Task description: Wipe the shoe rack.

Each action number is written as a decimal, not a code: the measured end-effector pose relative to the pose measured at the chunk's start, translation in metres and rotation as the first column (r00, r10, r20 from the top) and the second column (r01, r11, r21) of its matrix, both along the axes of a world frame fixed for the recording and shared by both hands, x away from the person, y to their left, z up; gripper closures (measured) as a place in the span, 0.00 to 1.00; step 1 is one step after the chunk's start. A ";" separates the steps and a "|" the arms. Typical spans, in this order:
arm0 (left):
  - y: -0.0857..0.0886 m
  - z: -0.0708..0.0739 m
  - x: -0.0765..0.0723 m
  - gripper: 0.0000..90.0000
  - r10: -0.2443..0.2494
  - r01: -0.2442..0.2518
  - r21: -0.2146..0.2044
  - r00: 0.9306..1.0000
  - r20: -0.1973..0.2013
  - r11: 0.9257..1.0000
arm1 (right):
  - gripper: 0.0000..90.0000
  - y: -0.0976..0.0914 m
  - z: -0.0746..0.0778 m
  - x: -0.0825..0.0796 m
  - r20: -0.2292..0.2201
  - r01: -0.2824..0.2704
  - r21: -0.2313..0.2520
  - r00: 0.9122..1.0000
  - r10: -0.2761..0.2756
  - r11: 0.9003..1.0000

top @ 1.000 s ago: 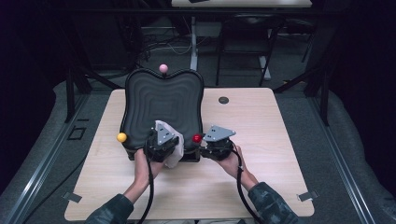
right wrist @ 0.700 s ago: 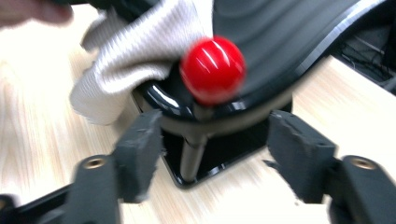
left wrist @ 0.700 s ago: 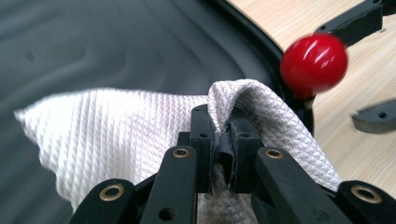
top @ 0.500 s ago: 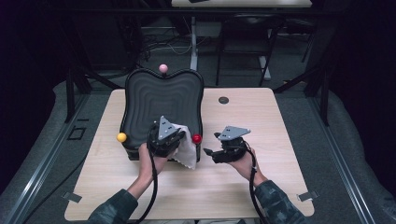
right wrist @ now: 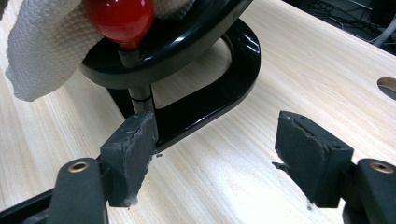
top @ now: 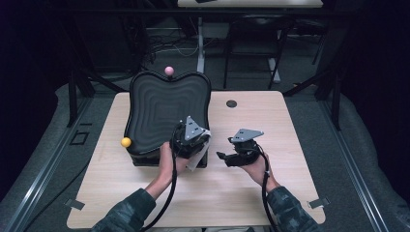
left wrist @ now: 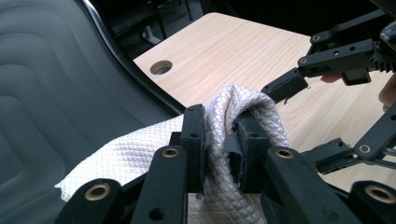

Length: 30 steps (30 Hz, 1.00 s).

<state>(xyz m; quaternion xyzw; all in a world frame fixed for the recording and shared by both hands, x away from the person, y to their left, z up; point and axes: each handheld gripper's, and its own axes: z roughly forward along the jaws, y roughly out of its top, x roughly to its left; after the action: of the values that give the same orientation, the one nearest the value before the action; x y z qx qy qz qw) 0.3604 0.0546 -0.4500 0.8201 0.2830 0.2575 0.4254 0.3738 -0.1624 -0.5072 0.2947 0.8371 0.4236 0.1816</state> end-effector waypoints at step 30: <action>0.000 -0.001 -0.001 0.92 -0.022 0.021 0.013 1.000 0.018 1.000 | 0.31 0.000 -0.001 0.002 -0.012 0.002 0.007 1.000 -0.002 1.000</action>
<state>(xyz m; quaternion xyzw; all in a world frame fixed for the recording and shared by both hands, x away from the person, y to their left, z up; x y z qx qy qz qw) 0.3596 0.0547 -0.4505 0.8234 0.2686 0.2621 0.4257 0.3759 -0.1623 -0.5085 0.2986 0.8365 0.4245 0.1757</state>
